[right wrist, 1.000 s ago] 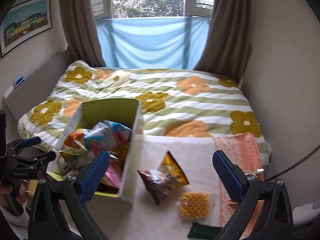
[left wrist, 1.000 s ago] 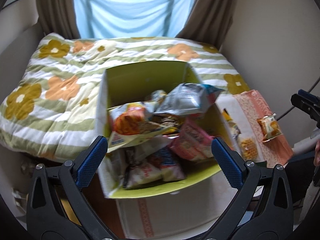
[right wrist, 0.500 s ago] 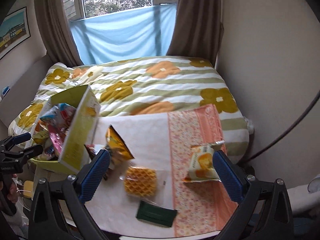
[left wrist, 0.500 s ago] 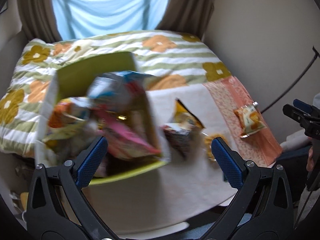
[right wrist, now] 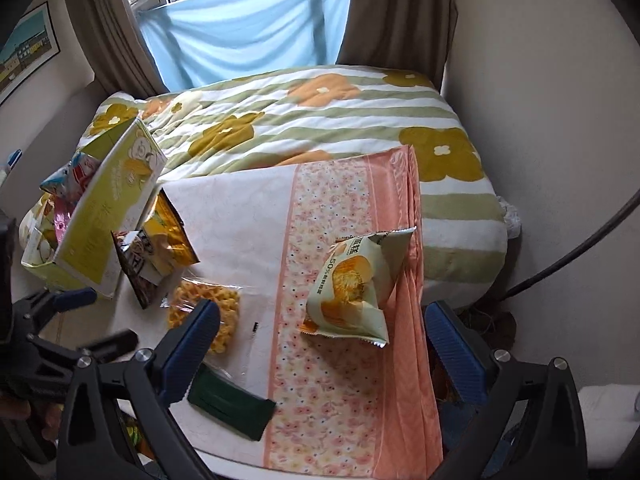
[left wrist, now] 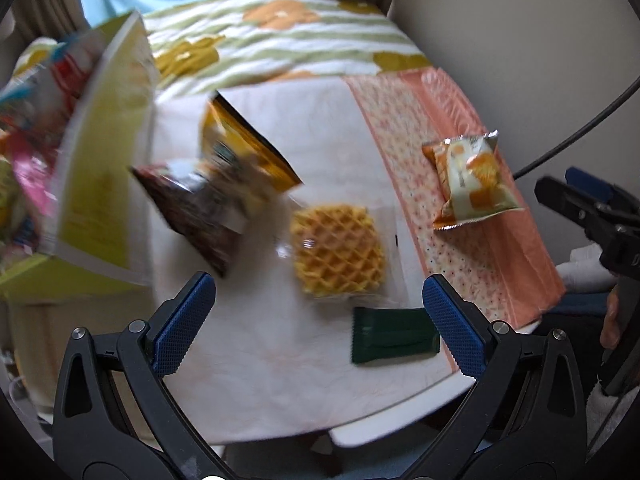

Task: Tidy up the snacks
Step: 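Move both tools back over the waffle and cake packet, then grasp the waffle with left tool while right tool grasps the cake packet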

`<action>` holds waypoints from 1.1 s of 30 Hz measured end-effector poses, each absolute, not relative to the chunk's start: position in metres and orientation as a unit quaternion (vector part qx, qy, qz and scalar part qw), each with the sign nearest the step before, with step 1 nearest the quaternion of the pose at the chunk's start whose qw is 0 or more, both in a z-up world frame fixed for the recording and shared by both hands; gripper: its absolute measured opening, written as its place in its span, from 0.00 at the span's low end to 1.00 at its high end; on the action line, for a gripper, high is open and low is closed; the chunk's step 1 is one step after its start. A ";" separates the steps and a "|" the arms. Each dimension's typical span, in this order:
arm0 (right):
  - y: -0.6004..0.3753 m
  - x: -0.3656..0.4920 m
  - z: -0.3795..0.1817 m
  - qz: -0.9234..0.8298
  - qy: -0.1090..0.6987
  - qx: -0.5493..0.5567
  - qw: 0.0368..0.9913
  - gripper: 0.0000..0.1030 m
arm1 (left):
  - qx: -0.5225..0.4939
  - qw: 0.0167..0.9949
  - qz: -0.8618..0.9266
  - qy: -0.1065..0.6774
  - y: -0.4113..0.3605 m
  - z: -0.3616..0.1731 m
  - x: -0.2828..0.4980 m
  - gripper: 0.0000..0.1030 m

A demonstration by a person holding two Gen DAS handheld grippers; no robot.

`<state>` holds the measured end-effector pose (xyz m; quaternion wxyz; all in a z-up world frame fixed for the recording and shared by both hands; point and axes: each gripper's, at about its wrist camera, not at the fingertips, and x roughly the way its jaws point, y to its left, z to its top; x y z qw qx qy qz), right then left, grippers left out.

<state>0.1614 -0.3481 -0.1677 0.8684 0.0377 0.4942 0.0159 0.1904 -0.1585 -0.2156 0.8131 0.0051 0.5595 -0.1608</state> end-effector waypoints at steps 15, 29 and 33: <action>-0.356 0.194 -0.234 0.022 0.492 0.012 0.870 0.99 | 0.079 0.838 -0.111 0.528 -0.226 -0.298 0.198 1.00; -0.346 0.204 -0.247 0.018 0.496 -0.033 0.867 0.99 | 0.064 0.827 -0.122 0.545 -0.215 -0.310 0.211 0.93; -0.340 0.207 -0.255 0.011 0.504 -0.068 0.861 0.91 | 0.053 0.829 -0.127 0.542 -0.208 -0.305 0.213 0.78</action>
